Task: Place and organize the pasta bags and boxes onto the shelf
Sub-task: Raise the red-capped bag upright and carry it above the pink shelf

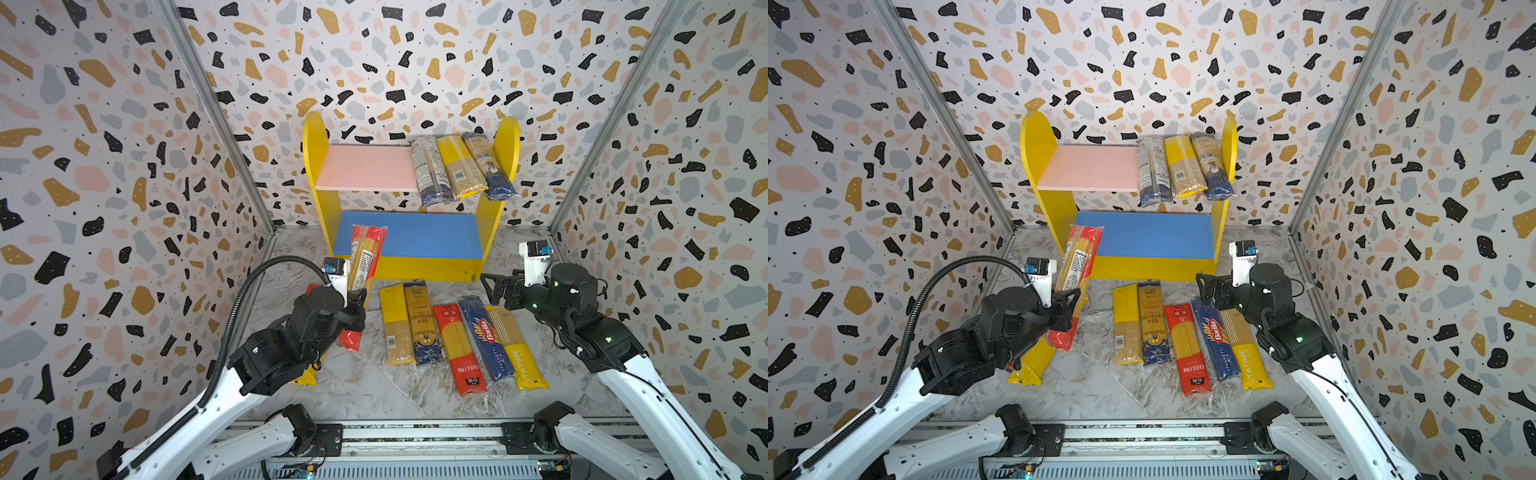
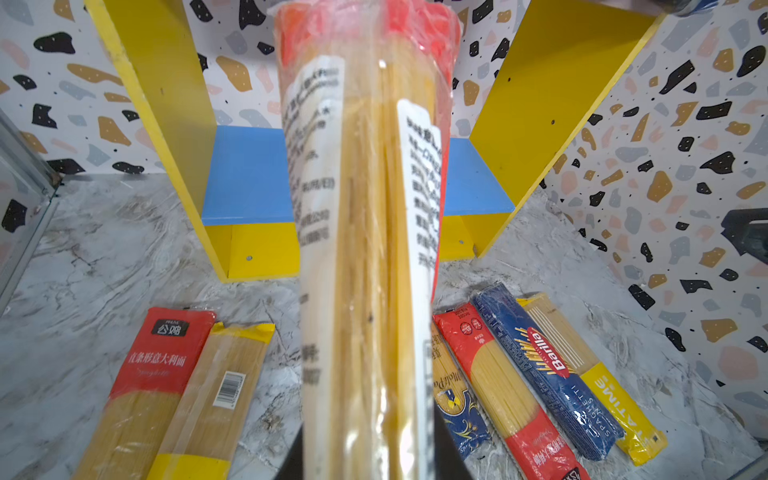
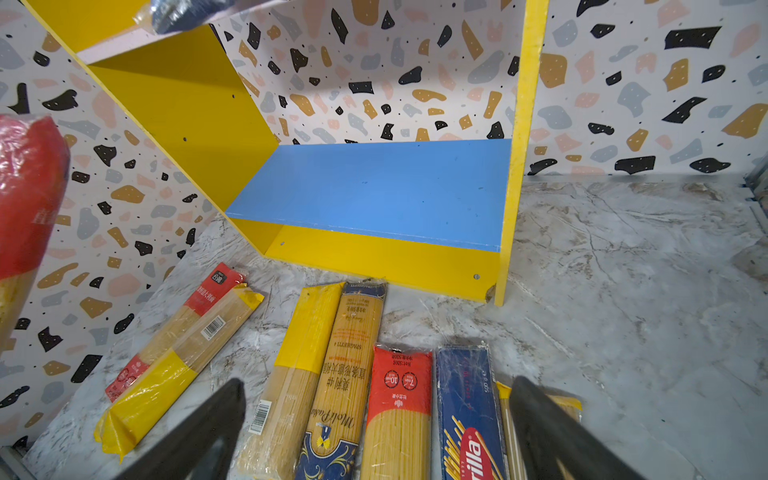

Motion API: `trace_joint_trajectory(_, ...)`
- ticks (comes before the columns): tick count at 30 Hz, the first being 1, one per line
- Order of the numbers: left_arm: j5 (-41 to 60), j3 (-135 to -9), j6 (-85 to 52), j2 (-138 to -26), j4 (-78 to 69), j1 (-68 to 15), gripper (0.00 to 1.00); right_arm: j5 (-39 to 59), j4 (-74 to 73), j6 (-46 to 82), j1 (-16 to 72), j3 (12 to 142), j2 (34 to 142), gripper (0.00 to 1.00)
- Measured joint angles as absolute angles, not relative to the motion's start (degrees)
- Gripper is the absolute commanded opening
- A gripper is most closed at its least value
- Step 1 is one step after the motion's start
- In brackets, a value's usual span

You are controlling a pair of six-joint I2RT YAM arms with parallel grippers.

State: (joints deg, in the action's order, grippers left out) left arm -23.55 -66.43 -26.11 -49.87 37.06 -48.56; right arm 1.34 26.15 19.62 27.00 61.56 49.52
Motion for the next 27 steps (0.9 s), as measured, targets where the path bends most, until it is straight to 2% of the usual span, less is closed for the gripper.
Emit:
trace_joint_trajectory(15,-27.1,-94.3,-17.0,-69.5,37.3,-48.4,0.00,1.3,26.2,18.7,27.0,65.9,51.2,0.99)
trace_joint_trajectory(27,-24.0,-136.1,-11.4,-100.5,38.4,-43.7,0.00,0.6,25.5,18.4,27.0,66.0,51.6,0.99)
